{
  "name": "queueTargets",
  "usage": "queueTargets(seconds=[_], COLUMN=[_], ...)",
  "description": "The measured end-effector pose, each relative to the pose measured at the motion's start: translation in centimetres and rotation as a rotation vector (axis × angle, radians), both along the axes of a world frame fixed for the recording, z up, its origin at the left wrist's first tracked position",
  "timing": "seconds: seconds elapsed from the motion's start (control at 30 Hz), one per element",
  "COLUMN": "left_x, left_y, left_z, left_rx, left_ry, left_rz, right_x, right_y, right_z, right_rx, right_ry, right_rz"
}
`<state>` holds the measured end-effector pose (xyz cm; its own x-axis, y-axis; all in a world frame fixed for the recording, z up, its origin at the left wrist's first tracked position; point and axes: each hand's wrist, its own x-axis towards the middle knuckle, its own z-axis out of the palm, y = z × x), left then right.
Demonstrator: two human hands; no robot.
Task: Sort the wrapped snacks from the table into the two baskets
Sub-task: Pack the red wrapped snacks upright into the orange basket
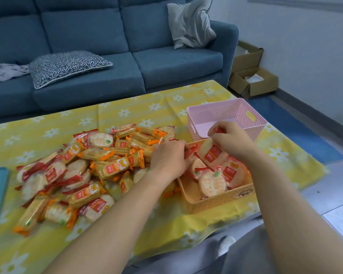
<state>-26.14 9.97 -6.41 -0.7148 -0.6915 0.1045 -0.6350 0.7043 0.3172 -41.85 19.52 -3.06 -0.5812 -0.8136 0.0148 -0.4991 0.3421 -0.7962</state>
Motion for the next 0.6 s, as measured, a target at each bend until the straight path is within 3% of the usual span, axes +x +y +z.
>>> queueTargets(seconds=[0.1,0.17,0.4,0.6], left_x=[0.9,1.8,2.8,1.7], left_y=[-0.9,-1.7,-3.0,-3.2], left_z=[0.8,1.4,2.4,2.5], left_rx=[0.276,0.347,0.51,0.302], left_ry=[0.298,0.415,0.57,0.299], left_rz=[0.138,0.192,0.128,-0.101], right_x=[0.0,0.1,-0.8,-1.8], right_y=[-0.5,-0.7,-0.6,0.8], right_z=[0.3,0.3,-0.1,0.2], right_rx=[-0.08,-0.069,0.004,-0.026], right_ry=[0.011,0.03,0.004,0.005], right_rz=[0.017,0.059,-0.023,-0.067])
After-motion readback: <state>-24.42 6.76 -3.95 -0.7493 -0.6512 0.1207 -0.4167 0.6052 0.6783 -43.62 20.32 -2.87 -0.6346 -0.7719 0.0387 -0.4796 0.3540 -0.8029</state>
